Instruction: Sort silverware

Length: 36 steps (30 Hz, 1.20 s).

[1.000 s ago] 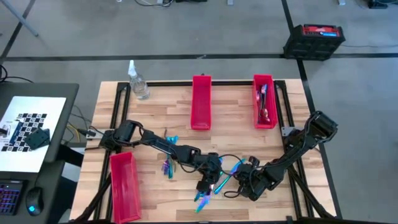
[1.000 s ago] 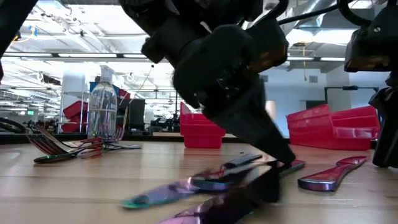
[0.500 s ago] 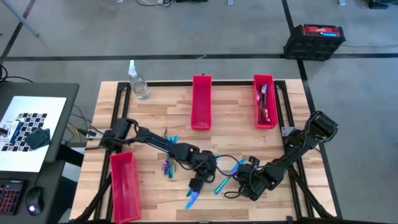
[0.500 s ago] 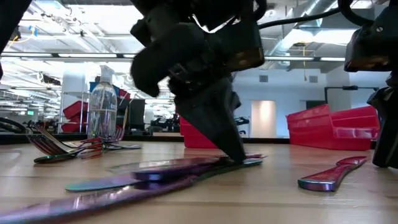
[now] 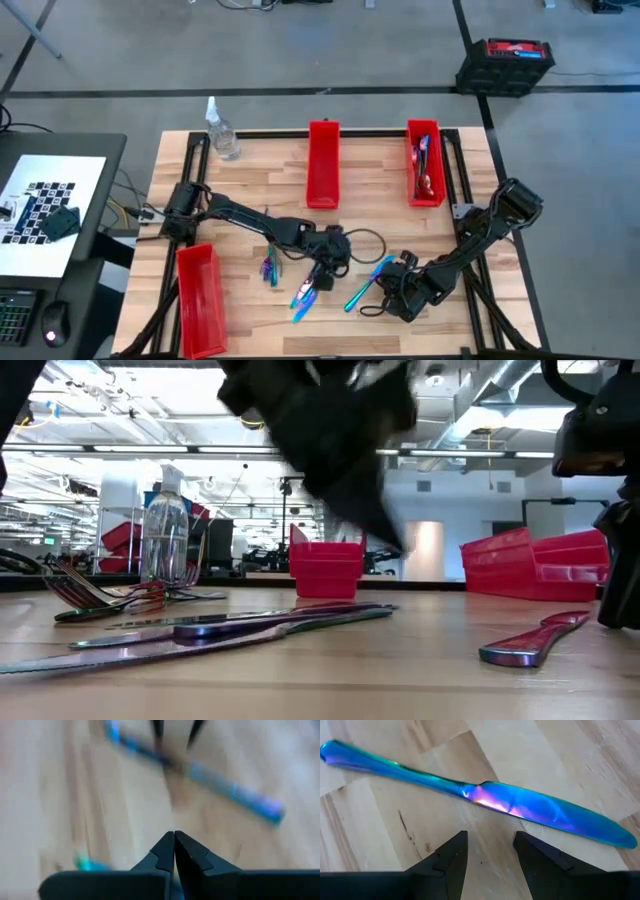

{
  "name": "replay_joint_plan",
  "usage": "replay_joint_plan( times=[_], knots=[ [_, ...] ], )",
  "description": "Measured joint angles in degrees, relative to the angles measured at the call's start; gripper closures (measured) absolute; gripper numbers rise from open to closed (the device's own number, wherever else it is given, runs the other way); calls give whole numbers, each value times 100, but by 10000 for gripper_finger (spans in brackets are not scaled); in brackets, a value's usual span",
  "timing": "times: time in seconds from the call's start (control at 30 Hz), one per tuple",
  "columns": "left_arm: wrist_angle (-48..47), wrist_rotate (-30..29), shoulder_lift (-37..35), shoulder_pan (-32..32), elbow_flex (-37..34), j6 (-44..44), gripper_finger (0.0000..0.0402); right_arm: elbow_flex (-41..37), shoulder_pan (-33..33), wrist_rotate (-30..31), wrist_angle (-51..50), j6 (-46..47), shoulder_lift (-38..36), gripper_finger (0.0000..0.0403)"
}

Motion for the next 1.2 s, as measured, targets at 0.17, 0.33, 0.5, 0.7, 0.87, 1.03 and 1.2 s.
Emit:
replay_joint_plan(
  times=[0.17, 0.33, 0.5, 0.7, 0.87, 1.03, 1.2],
  knots=[
    [742, 101, 339, 43, -15, -8, 402, 1, 7, 9, -134, 831, -35, 243],
    [1358, 244, 818, 52, 5, -160, 402, 7, -5, 75, -637, 1620, -46, 243],
    [1762, 319, 1146, -15, 24, -162, 402, 8, -182, 44, -661, 1099, -15, 243],
    [1738, 358, 1166, -86, 14, 42, 402, -5, -484, 25, -569, 150, 120, 243],
    [1753, 372, 1166, -144, 14, 31, 402, -13, -752, 76, -252, -521, 186, 243],
    [2010, 346, 1166, -165, 14, -51, 402, -23, -942, 200, 69, -960, 204, 243],
    [2175, 220, 1163, -177, 16, 1, 402, -31, -1189, 277, 623, -1538, 223, 243]
  ],
)
